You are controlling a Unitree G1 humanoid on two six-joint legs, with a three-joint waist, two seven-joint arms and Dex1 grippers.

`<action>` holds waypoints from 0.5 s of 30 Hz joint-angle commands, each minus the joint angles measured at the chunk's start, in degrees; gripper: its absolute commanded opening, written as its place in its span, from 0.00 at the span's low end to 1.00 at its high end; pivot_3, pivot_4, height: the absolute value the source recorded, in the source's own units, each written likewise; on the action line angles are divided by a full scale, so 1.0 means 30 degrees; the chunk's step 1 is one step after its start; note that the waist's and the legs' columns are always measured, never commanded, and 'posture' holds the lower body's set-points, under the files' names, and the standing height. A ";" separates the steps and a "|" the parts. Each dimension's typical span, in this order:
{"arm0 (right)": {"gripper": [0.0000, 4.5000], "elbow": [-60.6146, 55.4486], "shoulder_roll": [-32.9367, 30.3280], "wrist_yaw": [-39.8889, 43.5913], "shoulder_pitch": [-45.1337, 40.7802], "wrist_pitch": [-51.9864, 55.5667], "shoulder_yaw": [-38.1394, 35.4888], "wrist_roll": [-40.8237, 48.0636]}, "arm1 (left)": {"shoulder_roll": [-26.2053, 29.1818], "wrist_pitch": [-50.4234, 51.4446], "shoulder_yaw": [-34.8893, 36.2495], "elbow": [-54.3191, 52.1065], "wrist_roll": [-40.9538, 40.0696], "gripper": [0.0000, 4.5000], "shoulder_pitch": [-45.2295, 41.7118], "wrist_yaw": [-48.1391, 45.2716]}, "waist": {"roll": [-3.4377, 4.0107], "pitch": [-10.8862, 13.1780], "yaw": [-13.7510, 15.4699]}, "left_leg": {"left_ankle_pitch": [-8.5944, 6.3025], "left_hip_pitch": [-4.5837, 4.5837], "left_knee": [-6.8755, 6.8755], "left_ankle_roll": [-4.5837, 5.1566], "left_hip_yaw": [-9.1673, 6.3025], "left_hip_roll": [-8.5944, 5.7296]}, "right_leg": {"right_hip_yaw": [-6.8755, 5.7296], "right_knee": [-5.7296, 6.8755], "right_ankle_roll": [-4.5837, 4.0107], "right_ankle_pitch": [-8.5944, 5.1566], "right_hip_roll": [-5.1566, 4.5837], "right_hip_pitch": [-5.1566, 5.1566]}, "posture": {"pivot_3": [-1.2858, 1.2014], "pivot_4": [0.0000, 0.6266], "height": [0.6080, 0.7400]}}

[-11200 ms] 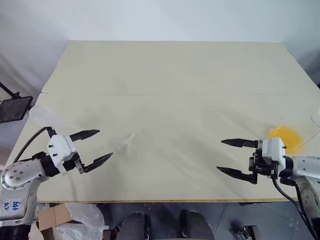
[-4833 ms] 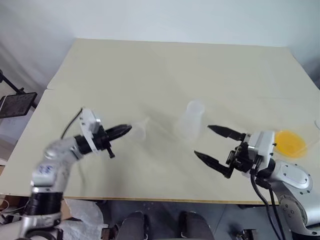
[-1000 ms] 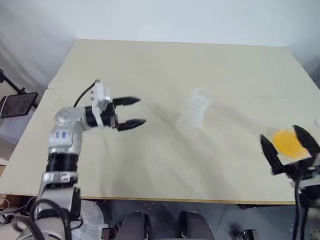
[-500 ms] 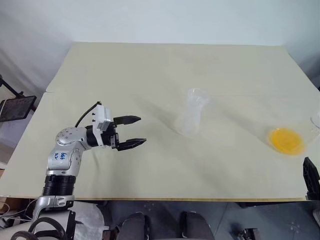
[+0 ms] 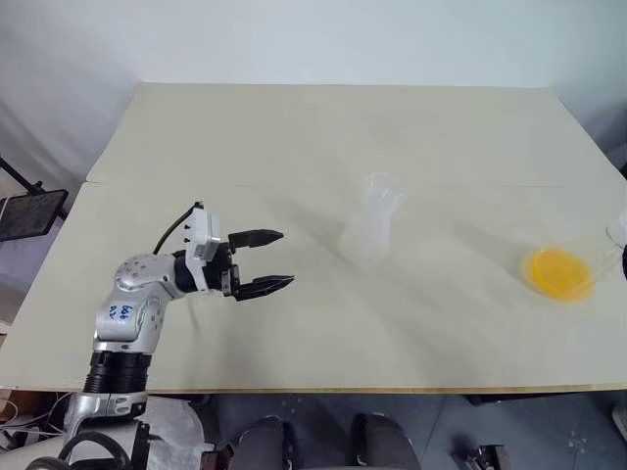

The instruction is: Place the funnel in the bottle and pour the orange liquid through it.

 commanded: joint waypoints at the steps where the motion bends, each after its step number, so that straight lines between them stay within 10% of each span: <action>1: 1.00 0.0790 -0.0423 0.0197 -0.0783 0.0206 -0.0233 -0.0149 | 0.0050 -0.0156 0.0237 -0.0999 -0.0566 0.99 0.0214 0.0377 | 0.0000 0.0000 -0.0003 | 0.0000 0.0000 0.0000 0.0000 0.0000 0.0000 | -0.0002 -0.0001 0.0000 0.0000 0.0000 0.0000 | 0.52 0.24 1.00; 15: 1.00 0.5140 -0.1687 0.2020 -0.5026 -0.0296 0.1937 -0.1789 | -0.0082 -0.0643 0.0413 -0.1751 -0.0713 0.99 0.0893 0.1179 | 0.0001 0.0001 -0.0042 | 0.0000 -0.0006 -0.0001 0.0000 0.0019 0.0000 | -0.0003 -0.0016 0.0005 0.0003 -0.0002 -0.0001 | 0.52 0.24 1.00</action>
